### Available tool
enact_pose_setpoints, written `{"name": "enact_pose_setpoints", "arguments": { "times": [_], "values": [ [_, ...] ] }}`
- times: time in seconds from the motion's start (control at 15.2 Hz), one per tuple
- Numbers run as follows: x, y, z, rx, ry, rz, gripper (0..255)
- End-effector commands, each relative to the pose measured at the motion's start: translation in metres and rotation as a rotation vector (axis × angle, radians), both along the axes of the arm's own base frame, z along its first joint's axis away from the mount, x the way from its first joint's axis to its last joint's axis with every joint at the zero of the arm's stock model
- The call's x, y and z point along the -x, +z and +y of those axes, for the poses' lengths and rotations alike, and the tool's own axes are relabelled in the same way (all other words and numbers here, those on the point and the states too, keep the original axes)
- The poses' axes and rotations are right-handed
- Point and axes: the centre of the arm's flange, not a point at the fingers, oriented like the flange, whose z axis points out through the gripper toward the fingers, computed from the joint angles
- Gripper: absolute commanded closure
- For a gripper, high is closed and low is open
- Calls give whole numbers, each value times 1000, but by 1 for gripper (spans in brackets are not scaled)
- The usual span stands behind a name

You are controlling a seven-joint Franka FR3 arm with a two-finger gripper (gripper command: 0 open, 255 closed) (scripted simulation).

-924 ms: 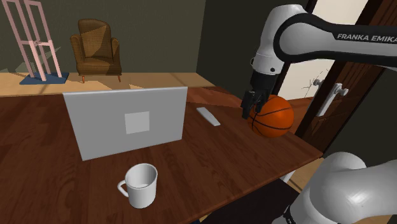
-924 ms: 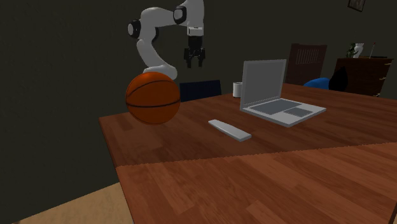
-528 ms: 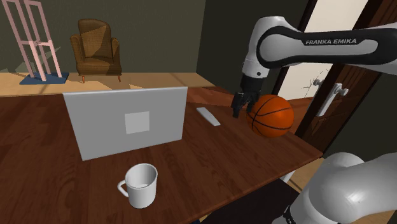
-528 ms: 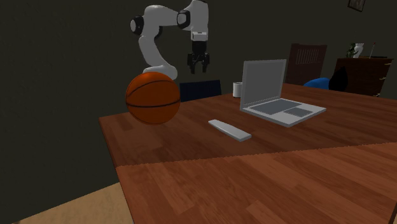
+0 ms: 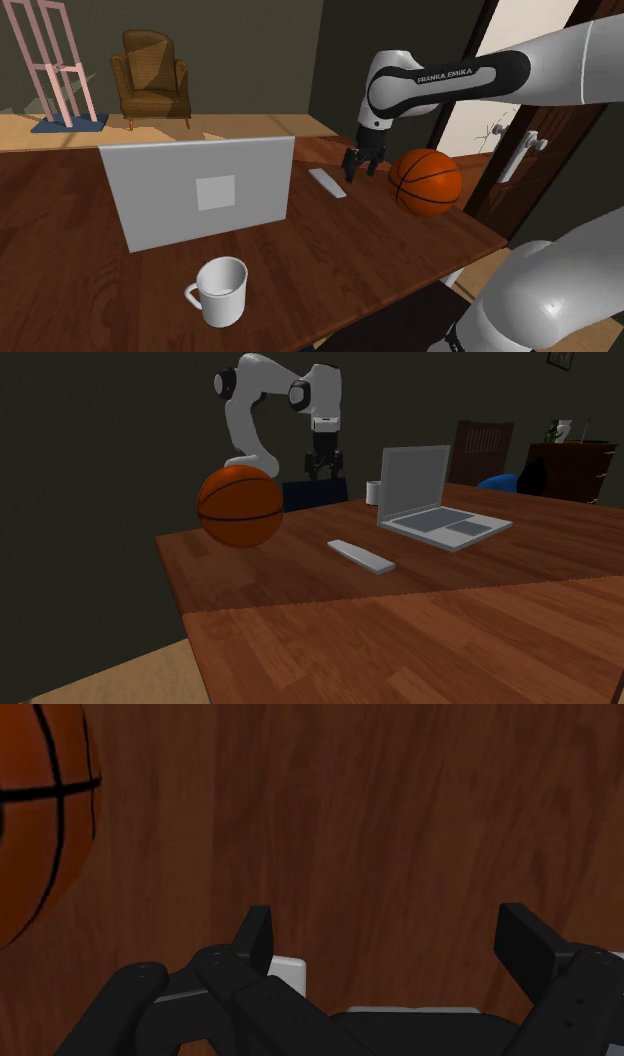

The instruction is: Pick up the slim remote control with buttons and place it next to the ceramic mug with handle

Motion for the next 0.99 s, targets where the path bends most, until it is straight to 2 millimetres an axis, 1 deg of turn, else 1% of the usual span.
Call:
{"name": "enact_pose_setpoints", "arguments": {
  "times": [0.0, 0.46, 0.92],
  "values": [
    [-25, -12, -8, 0, -17, -3, 0],
    [-98, -55, -43, -2, -76, -10, 0],
    [-169, -97, -82, -3, -134, -18, 0]
  ]
}}
